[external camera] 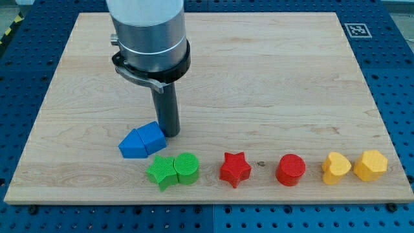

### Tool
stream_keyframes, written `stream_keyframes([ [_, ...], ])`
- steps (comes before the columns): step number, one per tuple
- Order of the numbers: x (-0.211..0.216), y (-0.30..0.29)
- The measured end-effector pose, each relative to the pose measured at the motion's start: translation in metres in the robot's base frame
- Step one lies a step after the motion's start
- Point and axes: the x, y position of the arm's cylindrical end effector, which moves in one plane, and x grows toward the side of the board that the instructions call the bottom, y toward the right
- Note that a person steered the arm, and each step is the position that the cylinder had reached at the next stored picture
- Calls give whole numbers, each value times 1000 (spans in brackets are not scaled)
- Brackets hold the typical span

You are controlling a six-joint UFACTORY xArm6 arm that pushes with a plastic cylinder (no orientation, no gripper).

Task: Push the blue cube along with the blue triangle towards the bottom left

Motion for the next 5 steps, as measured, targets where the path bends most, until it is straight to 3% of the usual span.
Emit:
stream_keyframes([
  [5,10,-36],
])
